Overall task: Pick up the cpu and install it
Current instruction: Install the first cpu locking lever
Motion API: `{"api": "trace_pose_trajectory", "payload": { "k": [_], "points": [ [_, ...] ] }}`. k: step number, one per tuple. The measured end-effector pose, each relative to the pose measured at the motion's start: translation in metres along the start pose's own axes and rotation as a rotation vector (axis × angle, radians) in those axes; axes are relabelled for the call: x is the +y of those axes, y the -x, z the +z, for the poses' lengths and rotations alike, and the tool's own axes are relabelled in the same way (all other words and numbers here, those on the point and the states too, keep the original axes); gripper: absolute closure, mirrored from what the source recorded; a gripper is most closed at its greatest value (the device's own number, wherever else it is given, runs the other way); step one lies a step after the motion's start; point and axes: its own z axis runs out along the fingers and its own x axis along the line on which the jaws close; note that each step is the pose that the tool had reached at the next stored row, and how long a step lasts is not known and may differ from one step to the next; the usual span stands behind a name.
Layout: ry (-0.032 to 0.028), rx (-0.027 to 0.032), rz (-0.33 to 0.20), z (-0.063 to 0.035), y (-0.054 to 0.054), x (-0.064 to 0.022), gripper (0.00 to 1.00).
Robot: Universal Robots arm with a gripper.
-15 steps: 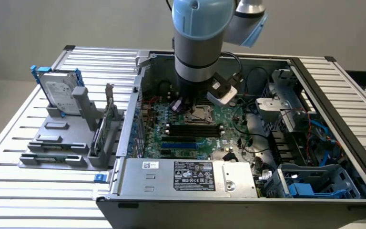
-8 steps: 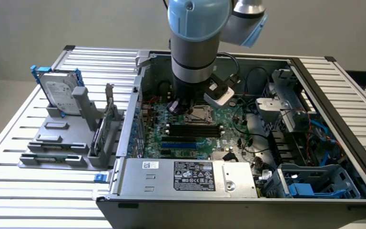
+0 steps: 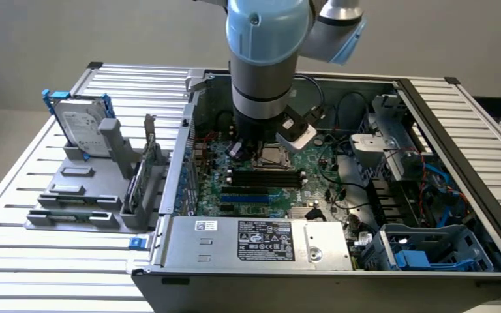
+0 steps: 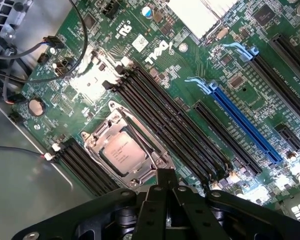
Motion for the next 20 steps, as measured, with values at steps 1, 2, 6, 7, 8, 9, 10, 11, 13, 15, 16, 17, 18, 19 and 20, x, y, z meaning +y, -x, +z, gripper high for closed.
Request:
{"api": "trace_pose_trajectory", "payload": {
  "k": [1, 2, 6, 7, 8, 9, 10, 11, 13, 15, 16, 17, 18, 19, 20],
  "points": [
    [-0.0001, -0.0002, 0.000, 0.0013, 0.001, -0.0005, 0.89],
    [-0.0002, -0.0003, 0.000, 0.0026, 0.002, -0.0010, 0.89],
    [-0.0004, -0.0007, 0.000, 0.0069, 0.005, -0.0032, 0.89],
    [-0.0005, -0.0008, 0.000, 0.0079, 0.005, -0.0041, 0.89],
    [-0.0005, -0.0009, 0.000, 0.0088, 0.004, -0.0049, 0.89],
    [-0.0007, -0.0007, -0.001, 0.0099, 0.004, -0.0057, 0.89],
    [-0.0007, -0.0006, -0.001, 0.0110, 0.004, -0.0063, 0.89],
    [-0.0008, -0.0008, -0.001, 0.0121, 0.004, -0.0068, 0.89],
    [-0.0010, -0.0012, -0.002, 0.0146, 0.004, -0.0075, 0.89],
    [-0.0014, -0.0013, -0.003, 0.0170, 0.005, -0.0076, 0.89],
    [-0.0017, -0.0014, -0.004, 0.0182, 0.005, -0.0077, 0.89],
    [-0.0019, -0.0016, -0.006, 0.0193, 0.005, -0.0078, 0.89],
    [-0.0024, -0.0020, -0.007, 0.0202, 0.005, -0.0077, 0.89],
    [-0.0029, -0.0022, -0.009, 0.0211, 0.005, -0.0077, 0.89],
    [-0.0034, -0.0026, -0.011, 0.0218, 0.005, -0.0076, 0.89]
  ]
}}
